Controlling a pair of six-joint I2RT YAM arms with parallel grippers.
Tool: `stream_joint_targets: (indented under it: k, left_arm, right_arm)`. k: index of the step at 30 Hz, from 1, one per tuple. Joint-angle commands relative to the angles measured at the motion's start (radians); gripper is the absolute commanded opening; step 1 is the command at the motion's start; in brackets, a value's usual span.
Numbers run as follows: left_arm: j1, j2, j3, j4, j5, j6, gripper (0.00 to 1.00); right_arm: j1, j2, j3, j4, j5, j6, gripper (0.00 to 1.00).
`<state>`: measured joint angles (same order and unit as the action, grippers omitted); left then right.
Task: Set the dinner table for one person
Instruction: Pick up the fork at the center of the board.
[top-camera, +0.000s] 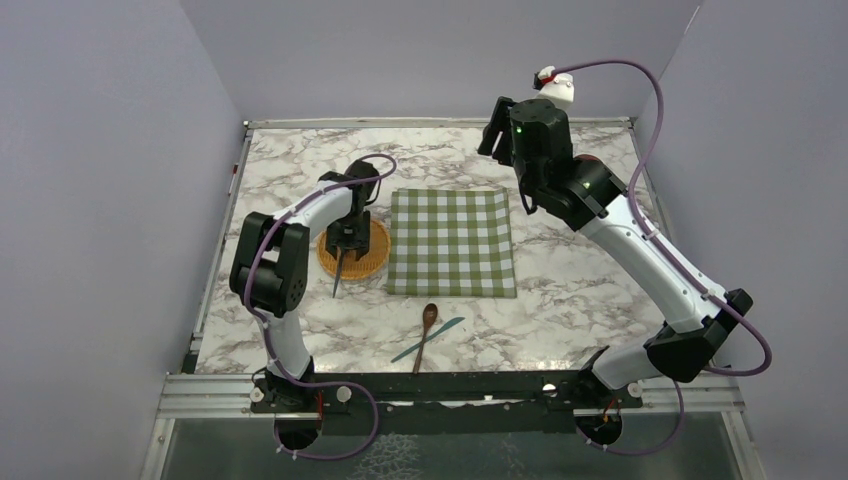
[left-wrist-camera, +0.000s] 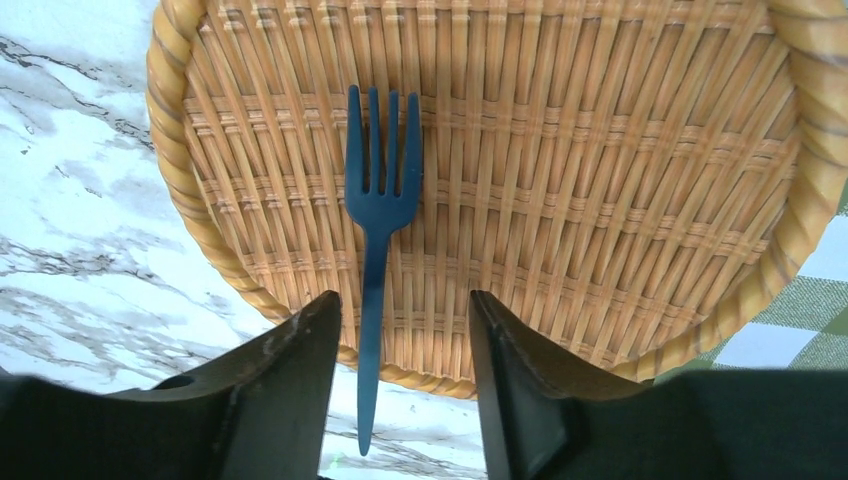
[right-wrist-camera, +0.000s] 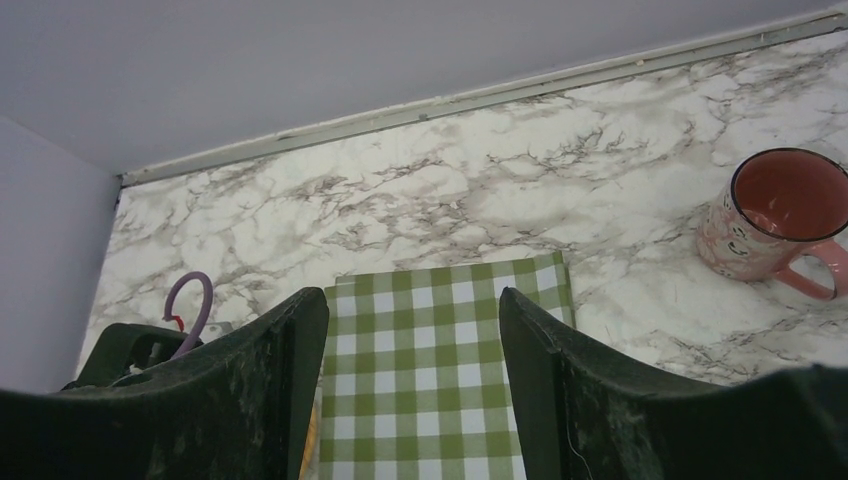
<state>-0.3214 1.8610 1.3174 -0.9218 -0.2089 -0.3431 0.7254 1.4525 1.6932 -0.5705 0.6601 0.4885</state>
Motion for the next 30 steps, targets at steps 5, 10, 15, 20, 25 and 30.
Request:
stream_joint_targets:
  k: [5, 10, 15, 20, 25, 30]
  left_arm:
    - [0.017, 0.007, -0.016, 0.016, 0.034, 0.006, 0.44]
    - [0.026, 0.013, -0.021, 0.017, 0.035, 0.007, 0.37]
    - [0.034, 0.013, -0.025, 0.019, 0.038, 0.007, 0.34]
    - [0.035, 0.007, -0.023, 0.018, 0.037, 0.009, 0.23]
    - [0.036, -0.003, -0.031, 0.015, 0.044, 0.007, 0.12]
    - [0.036, -0.036, -0.045, 0.009, 0.042, 0.006, 0.0]
  right_arm:
    - [0.005, -0.002, 0.026, 0.006, -0.002, -0.005, 0.67]
    - [0.005, -0.011, 0.019, 0.004, 0.002, -0.004, 0.65]
    - [0.005, -0.019, 0.013, 0.004, 0.008, -0.005, 0.64]
    - [0.005, -0.02, 0.011, 0.002, 0.006, -0.004, 0.63]
    - [0.005, -0.02, 0.008, 0.003, 0.003, -0.004, 0.61]
    - [0.005, -0.025, -0.002, 0.005, 0.003, 0.0, 0.6]
